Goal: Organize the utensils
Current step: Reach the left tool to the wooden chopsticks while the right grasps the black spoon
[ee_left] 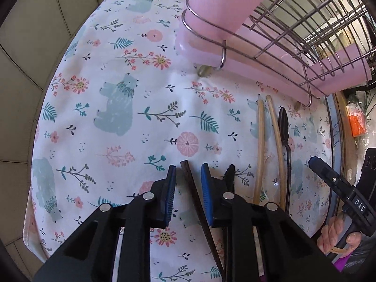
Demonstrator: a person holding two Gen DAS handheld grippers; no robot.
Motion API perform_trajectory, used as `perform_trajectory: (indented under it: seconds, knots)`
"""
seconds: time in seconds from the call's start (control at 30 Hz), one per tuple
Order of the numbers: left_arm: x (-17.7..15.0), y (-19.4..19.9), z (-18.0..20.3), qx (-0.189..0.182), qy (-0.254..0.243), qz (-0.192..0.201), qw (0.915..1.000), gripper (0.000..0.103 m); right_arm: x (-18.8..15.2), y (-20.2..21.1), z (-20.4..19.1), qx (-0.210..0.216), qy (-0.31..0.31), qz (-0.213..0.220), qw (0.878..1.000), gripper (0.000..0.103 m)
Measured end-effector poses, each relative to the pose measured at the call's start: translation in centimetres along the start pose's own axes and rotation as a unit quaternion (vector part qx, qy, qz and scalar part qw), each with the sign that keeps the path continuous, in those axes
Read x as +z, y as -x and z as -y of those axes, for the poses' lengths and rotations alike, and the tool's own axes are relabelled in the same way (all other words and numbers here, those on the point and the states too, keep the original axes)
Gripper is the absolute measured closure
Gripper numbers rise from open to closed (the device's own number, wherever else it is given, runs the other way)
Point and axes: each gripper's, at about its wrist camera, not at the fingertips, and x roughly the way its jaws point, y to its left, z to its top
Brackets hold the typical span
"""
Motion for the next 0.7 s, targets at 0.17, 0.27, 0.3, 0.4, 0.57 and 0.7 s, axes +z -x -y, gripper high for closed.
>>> perform_trajectory:
  seconds: [0.17, 0.27, 0.3, 0.4, 0.57, 0.7]
  knots:
    - [0.2, -0.4, 0.1, 0.01, -0.009, 0.0, 0.9999, 0.094, 0.3, -0.6, 0.6, 0.005, -0.012, -0.014, 1.0, 0.085]
    - [0.1, -0.1, -0.2, -0.005, -0.004, 0.003, 1.0, 0.097, 0.7, -1.4, 0.9, 0.014, -0.023, -0.028, 0.999, 0.085]
    - [0.0, 0.1, -0.5, -0.015, 0.0, 0.005, 0.9999, 0.097, 0.8, -1.7, 1.0, 0.017, -0.028, -0.032, 0.999, 0.085]
    - [-0.2, 1.6, -1.7, -0.035, 0.005, 0.021, 0.9992, 0.097, 1.3, -2.6, 1.2, 0.026, -0.04, -0.045, 0.998, 0.085]
    - [-0.3, 3.3, -2.1, -0.056, 0.004, 0.043, 0.9975, 0.097, 2.1, -4.4, 1.4, 0.04, -0.056, -0.07, 0.995, 0.085]
    - [-0.5, 3.8, -2.2, -0.066, 0.005, 0.051, 0.9965, 0.097, 2.5, -5.8, 1.7, 0.053, -0.063, -0.085, 0.993, 0.085]
